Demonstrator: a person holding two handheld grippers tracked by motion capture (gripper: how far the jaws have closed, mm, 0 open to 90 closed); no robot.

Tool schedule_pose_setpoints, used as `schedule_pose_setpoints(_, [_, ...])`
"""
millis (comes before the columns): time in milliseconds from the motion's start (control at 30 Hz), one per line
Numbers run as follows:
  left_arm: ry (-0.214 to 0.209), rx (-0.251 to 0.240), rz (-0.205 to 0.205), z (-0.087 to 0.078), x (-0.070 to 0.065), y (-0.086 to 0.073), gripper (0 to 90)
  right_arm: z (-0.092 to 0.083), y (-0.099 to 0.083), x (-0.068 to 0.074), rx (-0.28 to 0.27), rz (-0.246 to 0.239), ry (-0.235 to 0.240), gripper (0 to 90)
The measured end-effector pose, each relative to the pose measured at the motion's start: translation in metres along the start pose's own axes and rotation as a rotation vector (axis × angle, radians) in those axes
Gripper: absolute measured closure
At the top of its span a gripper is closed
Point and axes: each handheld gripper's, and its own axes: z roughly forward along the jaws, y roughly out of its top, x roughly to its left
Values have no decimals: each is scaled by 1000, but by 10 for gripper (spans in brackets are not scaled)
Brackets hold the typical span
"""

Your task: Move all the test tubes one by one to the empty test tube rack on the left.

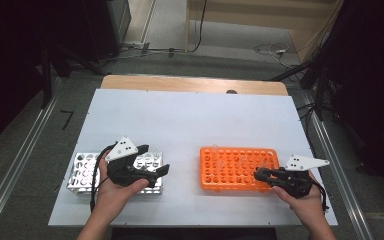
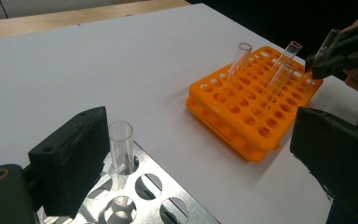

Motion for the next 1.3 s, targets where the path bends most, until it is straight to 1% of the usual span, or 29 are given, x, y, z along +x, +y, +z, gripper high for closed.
schedule_pose_setpoints(33, [0, 0, 0, 0, 0, 0, 48, -2, 2, 1, -15, 1, 3, 739])
schedule_pose_setpoints(233, [-7, -1, 2, 1, -2, 0, 49, -6, 8, 6, -34, -8, -1, 739])
schedule_pose_setpoints(367, [-11, 1, 7, 2, -4, 1, 48, -7, 13, 12, -49, -19, 0, 738])
schedule_pose_setpoints(500, [-16, -2, 10, 2, -6, 2, 49, -6, 18, 20, -51, -37, 15, 738])
schedule_pose_setpoints(567, [-21, -2, 15, 2, -8, 3, 49, -4, 21, 25, -52, -38, 26, 739])
schedule_pose_setpoints(667, [-30, -3, 19, 3, -11, 4, 48, 1, 25, 32, -51, -50, 45, 738])
schedule_pose_setpoints(767, [-38, 0, 26, 6, -15, 4, 49, 6, 29, 40, -48, -67, 67, 738])
schedule_pose_setpoints(800, [-40, 3, 27, 7, -17, 4, 49, 9, 31, 46, -46, -76, 78, 738])
schedule_pose_setpoints(833, [-45, 5, 31, 8, -18, 4, 49, 9, 31, 46, -46, -76, 78, 738])
schedule_pose_setpoints(933, [-60, 8, 38, 11, -23, 5, 49, 13, 34, 53, -50, -85, 95, 738])
schedule_pose_setpoints(967, [-63, 11, 42, 12, -24, 5, 49, 15, 36, 57, -47, -94, 100, 738])
schedule_pose_setpoints(1033, [-74, 10, 46, 14, -28, 5, 49, 17, 37, 60, -45, -100, 104, 738])
schedule_pose_setpoints(1100, [-83, 15, 52, 16, -32, 5, 54, 23, 40, 67, -41, -109, 116, 738])
schedule_pose_setpoints(1133, [-87, 16, 54, 17, -33, 6, 54, 23, 40, 67, -41, -109, 116, 738])
schedule_pose_setpoints(1300, [-114, 18, 62, 23, -42, 6, 60, 33, 43, 77, -31, -119, 130, 738])
